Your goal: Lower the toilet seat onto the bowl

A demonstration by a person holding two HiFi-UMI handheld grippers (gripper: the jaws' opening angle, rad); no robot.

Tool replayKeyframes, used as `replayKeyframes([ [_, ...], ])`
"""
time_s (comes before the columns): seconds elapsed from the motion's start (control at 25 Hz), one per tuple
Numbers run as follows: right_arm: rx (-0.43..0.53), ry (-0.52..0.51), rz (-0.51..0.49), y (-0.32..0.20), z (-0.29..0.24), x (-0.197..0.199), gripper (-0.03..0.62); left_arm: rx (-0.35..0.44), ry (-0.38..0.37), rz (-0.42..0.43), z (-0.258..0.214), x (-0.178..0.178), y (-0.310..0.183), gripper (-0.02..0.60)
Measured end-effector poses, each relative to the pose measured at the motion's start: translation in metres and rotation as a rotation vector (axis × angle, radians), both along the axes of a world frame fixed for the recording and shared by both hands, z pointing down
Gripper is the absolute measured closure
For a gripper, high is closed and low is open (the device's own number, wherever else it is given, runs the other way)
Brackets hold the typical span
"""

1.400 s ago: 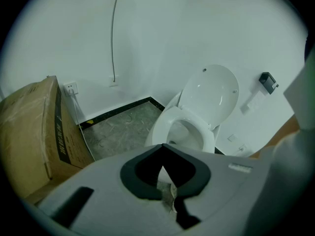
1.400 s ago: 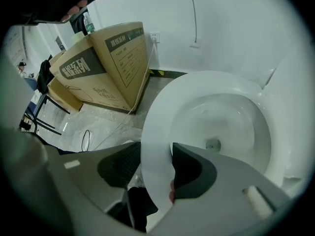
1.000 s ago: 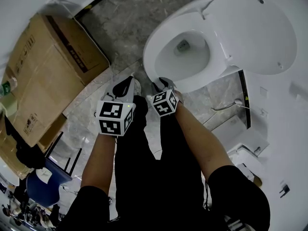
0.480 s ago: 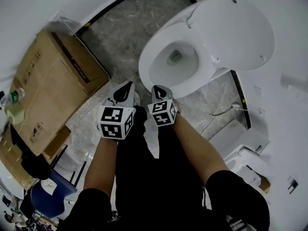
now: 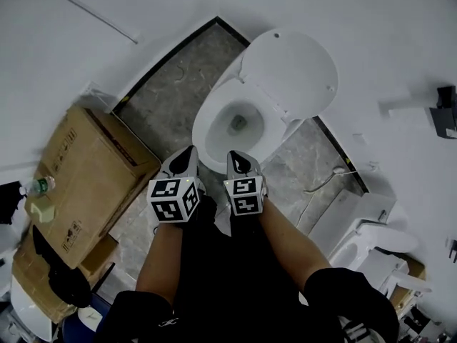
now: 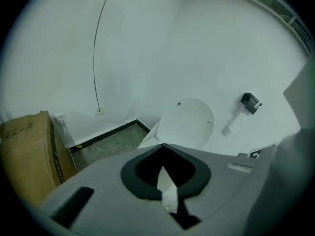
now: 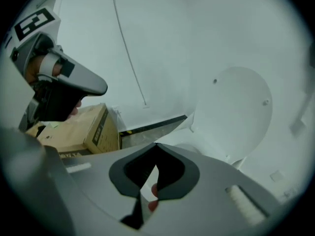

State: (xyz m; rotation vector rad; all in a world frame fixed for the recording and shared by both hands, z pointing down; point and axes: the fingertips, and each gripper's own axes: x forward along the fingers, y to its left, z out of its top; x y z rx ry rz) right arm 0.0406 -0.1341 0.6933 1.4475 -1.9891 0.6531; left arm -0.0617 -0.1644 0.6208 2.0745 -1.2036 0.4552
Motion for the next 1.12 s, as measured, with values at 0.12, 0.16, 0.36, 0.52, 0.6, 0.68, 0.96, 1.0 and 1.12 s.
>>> replayKeyframes([
  [0.12,0.084,-0.025,0.087,-0.002,-0.057,0.024,0.586,0.060,0.007,0.033,-0.045,0.022,-0.003,0.572],
  [0.16,0.114,-0.026,0.113,-0.003,-0.075,0.033,0.586,0.083,0.008,0.048,-0.061,0.030,-0.004,0.572],
  [0.36,0.248,-0.034,0.238,-0.007,-0.155,0.086,0.586,0.198,-0.028,0.116,-0.129,0.065,-0.013,0.572],
  [0.52,0.344,0.024,0.285,-0.007,-0.202,0.126,0.586,0.271,-0.018,0.152,-0.177,0.090,-0.019,0.572],
  [0.6,0.382,0.041,0.316,-0.008,-0.220,0.148,0.586,0.304,-0.017,0.176,-0.198,0.104,-0.022,0.571],
  [0.68,0.408,0.031,0.357,-0.010,-0.238,0.169,0.586,0.331,-0.017,0.194,-0.216,0.117,-0.026,0.572],
  [0.96,0.558,-0.004,0.385,-0.029,-0.323,0.204,0.586,0.407,-0.004,0.220,-0.267,0.151,-0.041,0.571],
  [1.0,0.576,-0.009,0.380,-0.032,-0.334,0.205,0.586,0.416,-0.003,0.224,-0.273,0.155,-0.043,0.571],
  [1.12,0.609,-0.043,0.368,-0.038,-0.361,0.206,0.586,0.436,0.003,0.237,-0.290,0.167,-0.048,0.572],
])
